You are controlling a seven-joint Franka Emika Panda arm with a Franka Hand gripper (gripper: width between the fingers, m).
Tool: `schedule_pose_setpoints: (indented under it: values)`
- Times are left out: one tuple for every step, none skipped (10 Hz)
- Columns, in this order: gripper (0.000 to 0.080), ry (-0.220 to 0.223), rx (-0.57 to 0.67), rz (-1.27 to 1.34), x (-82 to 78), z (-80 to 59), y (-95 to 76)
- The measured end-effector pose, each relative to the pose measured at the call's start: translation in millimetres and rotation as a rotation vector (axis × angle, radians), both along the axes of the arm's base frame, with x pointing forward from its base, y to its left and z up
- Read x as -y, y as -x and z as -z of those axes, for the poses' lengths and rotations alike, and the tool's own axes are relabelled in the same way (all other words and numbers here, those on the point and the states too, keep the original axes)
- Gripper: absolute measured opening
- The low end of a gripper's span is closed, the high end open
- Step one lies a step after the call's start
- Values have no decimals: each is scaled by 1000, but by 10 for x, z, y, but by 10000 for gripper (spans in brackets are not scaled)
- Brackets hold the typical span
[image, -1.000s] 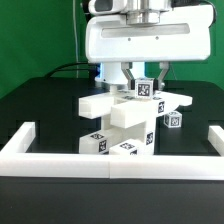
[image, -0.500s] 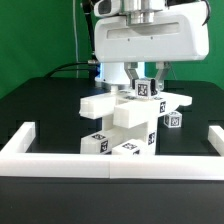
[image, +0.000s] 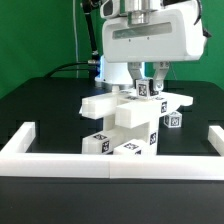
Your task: Assemble chair
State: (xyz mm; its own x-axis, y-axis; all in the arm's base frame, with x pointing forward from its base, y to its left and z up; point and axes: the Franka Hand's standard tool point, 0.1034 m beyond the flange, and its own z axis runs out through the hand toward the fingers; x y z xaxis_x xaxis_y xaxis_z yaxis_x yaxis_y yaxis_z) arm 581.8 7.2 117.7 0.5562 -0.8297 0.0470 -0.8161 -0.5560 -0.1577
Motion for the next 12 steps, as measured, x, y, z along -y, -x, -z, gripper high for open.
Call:
schedule_pose_setpoints:
  values:
    - [405,1,0,-4,0,0,0]
    - [540,1,0,-6,-1,0,0]
    - [540,9,1,-47,-19,1,1]
    - [625,12,2,-72,-53,4,5]
    - [644,21,5,-131,-68,4,5]
    - [644,42,10,-245,-79,4,5]
    - [648,69,25,-376,-89,1,-6]
    - [648,88,32,-481,-99,9,0]
    - [648,99,35,-546,-115,14,3]
    - [648,108,37,-601,-116,14,3]
    - [648,133,39,-715,-106,10,-1]
    - [648,153,41,-805,-102,-1,-8]
